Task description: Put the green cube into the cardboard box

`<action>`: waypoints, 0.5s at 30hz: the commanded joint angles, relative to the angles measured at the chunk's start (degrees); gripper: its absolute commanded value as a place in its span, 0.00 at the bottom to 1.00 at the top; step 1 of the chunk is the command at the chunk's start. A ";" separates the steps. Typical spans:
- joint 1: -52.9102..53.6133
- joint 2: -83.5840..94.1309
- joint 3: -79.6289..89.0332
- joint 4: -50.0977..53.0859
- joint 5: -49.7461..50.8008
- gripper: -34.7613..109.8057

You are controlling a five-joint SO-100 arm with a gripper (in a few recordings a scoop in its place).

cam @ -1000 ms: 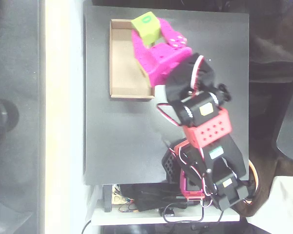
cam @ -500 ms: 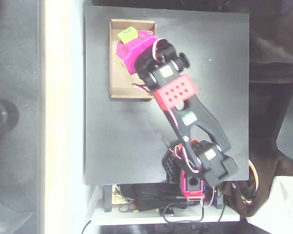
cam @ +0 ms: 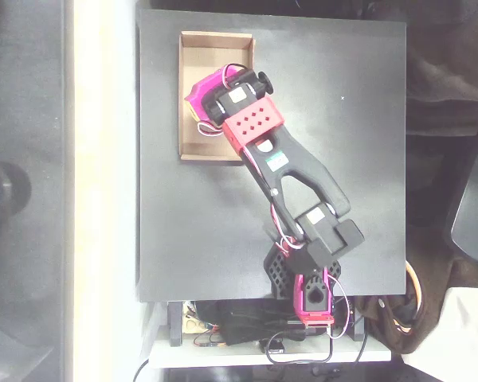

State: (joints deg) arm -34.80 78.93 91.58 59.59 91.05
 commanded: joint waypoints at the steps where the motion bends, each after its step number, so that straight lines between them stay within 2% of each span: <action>1: -0.88 -0.09 -0.79 0.26 0.44 0.34; 15: -1.14 -0.88 -0.09 0.26 0.53 0.35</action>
State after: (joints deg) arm -34.72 77.34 91.58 59.50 91.14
